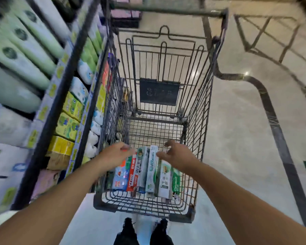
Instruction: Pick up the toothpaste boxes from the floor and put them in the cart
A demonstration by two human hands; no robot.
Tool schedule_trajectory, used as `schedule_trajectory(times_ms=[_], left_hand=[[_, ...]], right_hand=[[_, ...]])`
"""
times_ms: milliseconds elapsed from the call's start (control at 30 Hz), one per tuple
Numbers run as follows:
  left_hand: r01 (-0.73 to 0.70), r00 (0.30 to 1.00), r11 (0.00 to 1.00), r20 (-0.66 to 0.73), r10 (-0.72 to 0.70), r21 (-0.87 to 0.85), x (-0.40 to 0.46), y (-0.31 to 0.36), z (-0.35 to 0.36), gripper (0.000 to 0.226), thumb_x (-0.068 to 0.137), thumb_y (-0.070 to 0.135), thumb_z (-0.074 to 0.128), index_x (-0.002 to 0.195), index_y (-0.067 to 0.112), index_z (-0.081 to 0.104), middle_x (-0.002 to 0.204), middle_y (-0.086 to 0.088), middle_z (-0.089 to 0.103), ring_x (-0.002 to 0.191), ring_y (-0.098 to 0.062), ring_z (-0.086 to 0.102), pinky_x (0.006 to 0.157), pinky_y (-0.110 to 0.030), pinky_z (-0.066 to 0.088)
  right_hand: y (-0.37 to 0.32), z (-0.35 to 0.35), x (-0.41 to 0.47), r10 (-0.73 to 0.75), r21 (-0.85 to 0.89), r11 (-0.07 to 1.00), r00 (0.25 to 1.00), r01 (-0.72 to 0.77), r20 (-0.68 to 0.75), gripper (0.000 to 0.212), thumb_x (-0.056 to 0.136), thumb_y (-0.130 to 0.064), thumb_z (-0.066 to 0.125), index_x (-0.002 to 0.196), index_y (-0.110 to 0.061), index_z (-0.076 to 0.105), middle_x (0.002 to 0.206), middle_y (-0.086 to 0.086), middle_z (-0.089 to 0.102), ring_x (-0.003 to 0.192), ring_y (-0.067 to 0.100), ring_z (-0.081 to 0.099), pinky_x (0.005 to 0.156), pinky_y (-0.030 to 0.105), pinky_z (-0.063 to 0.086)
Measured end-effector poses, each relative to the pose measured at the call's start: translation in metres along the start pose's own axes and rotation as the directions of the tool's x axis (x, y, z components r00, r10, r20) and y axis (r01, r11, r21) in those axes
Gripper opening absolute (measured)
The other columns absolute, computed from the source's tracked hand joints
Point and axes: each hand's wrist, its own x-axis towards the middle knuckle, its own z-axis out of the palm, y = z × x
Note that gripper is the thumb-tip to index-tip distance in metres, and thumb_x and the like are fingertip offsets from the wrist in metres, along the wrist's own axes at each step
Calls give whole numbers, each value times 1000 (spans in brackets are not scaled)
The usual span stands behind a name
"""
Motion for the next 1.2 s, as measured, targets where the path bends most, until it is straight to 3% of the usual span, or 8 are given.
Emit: schedule_trajectory(times_ms=[100, 233, 300, 467, 600, 867, 1133, 1200], left_hand=[[-91, 994, 996, -64, 92, 25, -54, 26, -35, 62, 94, 59, 51, 142, 19, 46, 144, 0, 49, 122, -17, 51, 101, -34, 40], [-36, 987, 932, -136, 91, 362, -105, 40, -84, 91, 89, 73, 46, 157, 17, 24, 162, -5, 28, 143, -25, 37, 114, -43, 35], [-15, 981, 884, -162, 102, 468, -125, 47, -103, 108, 80, 86, 40, 159, 16, 17, 164, -6, 22, 145, -26, 33, 116, -44, 33], [-18, 976, 806, -166, 143, 591, -172, 60, -109, 102, 86, 77, 38, 160, 14, 6, 166, -9, 13, 149, -27, 25, 119, -43, 27], [16, 980, 688, -147, 133, 725, -198, 51, -101, 121, 66, 89, 21, 160, 16, 0, 166, -10, 9, 153, -30, 9, 121, -52, 19], [-14, 984, 703, -115, 135, 711, -271, -7, -69, 110, 78, 84, 27, 159, 19, -8, 167, -9, -1, 154, -30, 1, 122, -54, 14], [-26, 960, 758, -196, 202, 652, -383, -127, -53, 140, 44, 104, 10, 157, 21, 16, 158, -7, 29, 144, -29, 28, 117, -50, 26], [45, 951, 769, -262, 162, 638, -413, -166, -49, 123, 61, 97, 19, 157, 21, 15, 162, -6, 24, 148, -28, 21, 118, -52, 21]], right_hand=[[-28, -44, -31, -105, -24, 994, 994, 105, -4, 70, 87, -65, 56, 139, -19, 46, 126, 9, 66, 106, 21, 65, 99, 43, 51], [-57, -96, -64, -236, -225, 950, 969, 215, -71, 84, 85, -72, 50, 148, -17, 39, 147, 8, 49, 130, 25, 51, 107, 44, 45], [-66, -114, -78, -294, -356, 902, 952, 246, -86, 88, 86, -74, 47, 152, -18, 33, 154, 8, 40, 140, 27, 40, 114, 48, 37], [-80, -133, -107, -346, -531, 811, 933, 246, -96, 92, 84, -76, 47, 155, -22, 25, 158, 6, 33, 144, 27, 33, 117, 47, 32], [-91, -126, -136, -357, -627, 744, 931, 231, -81, 95, 86, -76, 42, 158, -25, 10, 166, 5, 11, 151, 29, 12, 121, 50, 14], [-110, -65, -217, -390, -688, 688, 917, 232, -80, 98, 85, -76, 41, 159, -25, 2, 167, 4, 0, 153, 29, 3, 121, 49, 5], [-148, 44, -313, -460, -695, 642, 888, 325, -9, 96, 86, -74, 42, 158, -24, 3, 166, 7, 2, 152, 31, 4, 120, 50, 3], [-169, 72, -331, -496, -716, 592, 868, 371, 40, 96, 86, -75, 42, 158, -24, 5, 166, 7, 4, 152, 30, 6, 120, 50, 4]])
